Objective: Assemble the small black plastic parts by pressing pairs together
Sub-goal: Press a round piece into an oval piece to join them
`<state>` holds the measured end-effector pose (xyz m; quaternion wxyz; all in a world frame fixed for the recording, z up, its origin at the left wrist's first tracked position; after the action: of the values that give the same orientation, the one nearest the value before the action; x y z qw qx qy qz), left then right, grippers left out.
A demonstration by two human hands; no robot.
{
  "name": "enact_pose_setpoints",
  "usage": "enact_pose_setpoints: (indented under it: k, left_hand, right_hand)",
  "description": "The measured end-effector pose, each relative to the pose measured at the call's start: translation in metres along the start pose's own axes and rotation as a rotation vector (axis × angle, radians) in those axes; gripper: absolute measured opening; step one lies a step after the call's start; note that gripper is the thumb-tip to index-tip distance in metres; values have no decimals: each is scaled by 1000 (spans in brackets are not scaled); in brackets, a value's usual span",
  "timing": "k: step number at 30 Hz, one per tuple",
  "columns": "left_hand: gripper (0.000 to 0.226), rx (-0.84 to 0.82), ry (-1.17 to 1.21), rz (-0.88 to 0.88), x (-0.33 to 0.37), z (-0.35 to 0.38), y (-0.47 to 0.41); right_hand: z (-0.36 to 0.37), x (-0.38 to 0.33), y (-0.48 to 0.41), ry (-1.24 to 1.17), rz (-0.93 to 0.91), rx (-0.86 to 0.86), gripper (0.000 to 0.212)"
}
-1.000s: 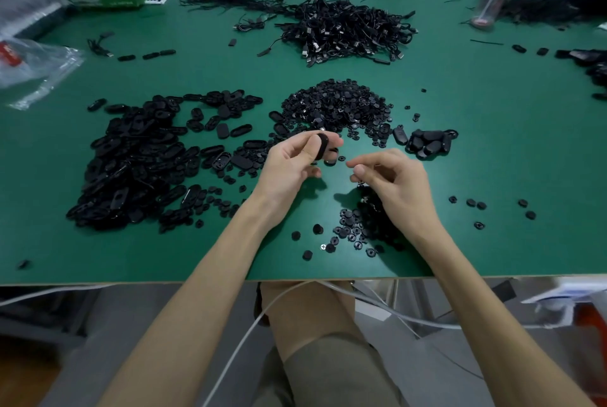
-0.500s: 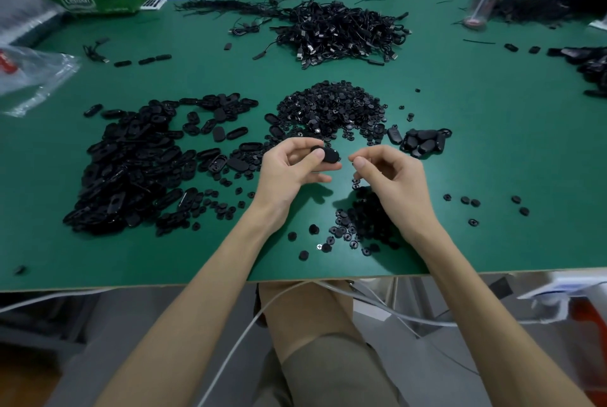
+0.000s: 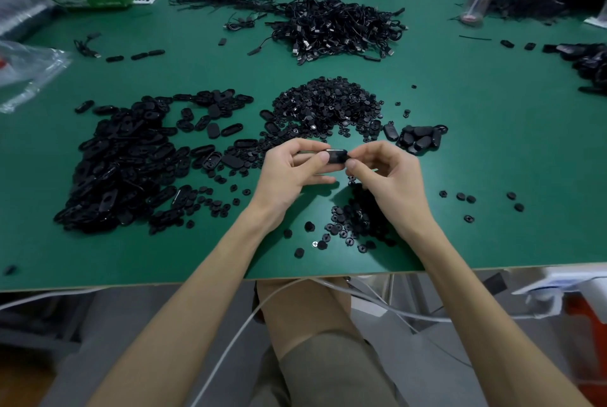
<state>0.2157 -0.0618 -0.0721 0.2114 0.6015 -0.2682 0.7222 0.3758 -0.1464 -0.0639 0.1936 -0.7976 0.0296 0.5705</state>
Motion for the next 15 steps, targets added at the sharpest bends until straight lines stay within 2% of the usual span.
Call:
enact_pose_setpoints:
  k: [8, 15]
  left_hand:
    - [18, -9, -29, 26, 2, 2, 3]
    - [20, -35, -90, 17, 2, 4, 2]
  right_hand:
    - [2, -5, 3, 180, -21, 28, 10]
    - [2, -6, 3, 217, -30, 65, 11]
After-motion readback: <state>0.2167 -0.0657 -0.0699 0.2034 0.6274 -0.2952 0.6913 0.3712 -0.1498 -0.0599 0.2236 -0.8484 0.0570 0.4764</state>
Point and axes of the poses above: each hand's wrist, its own y-axis away from the middle knuckle, its own z-axis out of the palm, x = y × z, the point moved 3 cm from there along -y, towards the middle knuckle, and after that the axes turned 8 degrees about -x, right-handed, at the moved point
